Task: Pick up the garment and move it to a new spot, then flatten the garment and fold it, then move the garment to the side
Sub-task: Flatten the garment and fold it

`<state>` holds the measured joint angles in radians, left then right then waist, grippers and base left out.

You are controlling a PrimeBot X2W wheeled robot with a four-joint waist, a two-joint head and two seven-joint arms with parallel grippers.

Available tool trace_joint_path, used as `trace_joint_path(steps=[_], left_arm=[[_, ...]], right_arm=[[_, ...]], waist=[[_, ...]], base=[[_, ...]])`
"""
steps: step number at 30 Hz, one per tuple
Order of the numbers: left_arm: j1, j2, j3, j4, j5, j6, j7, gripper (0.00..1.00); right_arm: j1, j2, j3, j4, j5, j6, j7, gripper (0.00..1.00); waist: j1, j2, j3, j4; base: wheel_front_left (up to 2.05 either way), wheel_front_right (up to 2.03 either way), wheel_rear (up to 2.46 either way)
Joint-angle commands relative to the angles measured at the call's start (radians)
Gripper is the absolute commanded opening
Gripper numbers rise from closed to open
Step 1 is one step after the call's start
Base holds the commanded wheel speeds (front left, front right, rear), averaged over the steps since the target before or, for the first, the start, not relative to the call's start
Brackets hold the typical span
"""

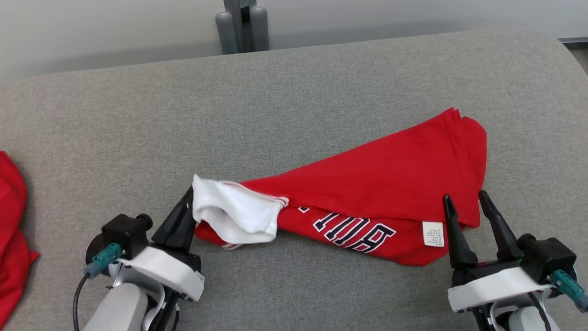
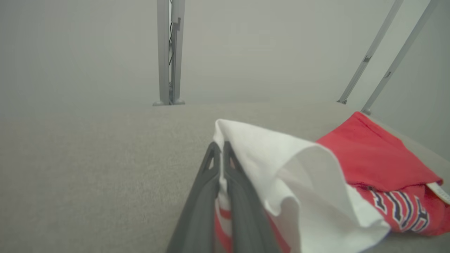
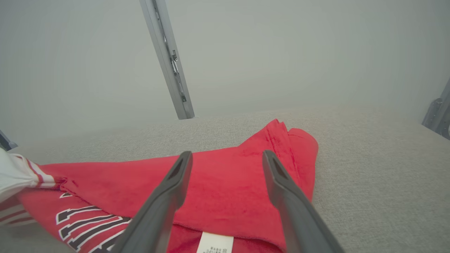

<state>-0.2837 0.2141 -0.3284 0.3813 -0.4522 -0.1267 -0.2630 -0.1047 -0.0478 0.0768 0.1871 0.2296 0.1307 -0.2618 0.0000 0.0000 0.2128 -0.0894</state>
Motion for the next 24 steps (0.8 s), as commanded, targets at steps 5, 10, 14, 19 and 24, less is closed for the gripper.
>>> trace_joint_path(steps=[5,10,14,19,24], left_arm=[[-0.031,0.072,-0.01,0.093,-0.004,-0.003,-0.002,1.0],[0.002,0.101,-0.001,0.101,0.004,-0.003,-0.002,1.0],[0.039,0.116,0.024,0.086,0.04,0.008,-0.002,1.0],[0.125,0.049,0.138,-0.052,0.034,0.073,-0.002,1.0],[0.249,-0.071,0.235,-0.201,0.043,0.124,-0.002,1.0]], right_arm=[[-0.008,-0.005,0.004,0.007,-0.007,0.0,-0.005,1.0],[0.008,-0.005,0.0,0.012,-0.01,0.0,-0.005,1.0],[0.021,-0.005,-0.003,0.013,-0.012,0.0,-0.005,1.0],[0.036,-0.005,0.003,0.01,-0.011,0.0,-0.005,1.0],[0.059,-0.005,0.007,0.007,-0.013,0.0,-0.005,1.0]], waist=[[0.0,0.0,-0.013,0.008],[0.0,0.0,-0.034,0.015],[0.0,0.0,-0.054,0.024],[0.0,0.0,-0.08,0.038],[0.0,0.0,-0.109,0.045]], base=[[0.0,0.0,0.0],[0.0,0.0,0.0],[0.0,0.0,0.0],[0.0,0.0,0.0],[0.0,0.0,0.0]])
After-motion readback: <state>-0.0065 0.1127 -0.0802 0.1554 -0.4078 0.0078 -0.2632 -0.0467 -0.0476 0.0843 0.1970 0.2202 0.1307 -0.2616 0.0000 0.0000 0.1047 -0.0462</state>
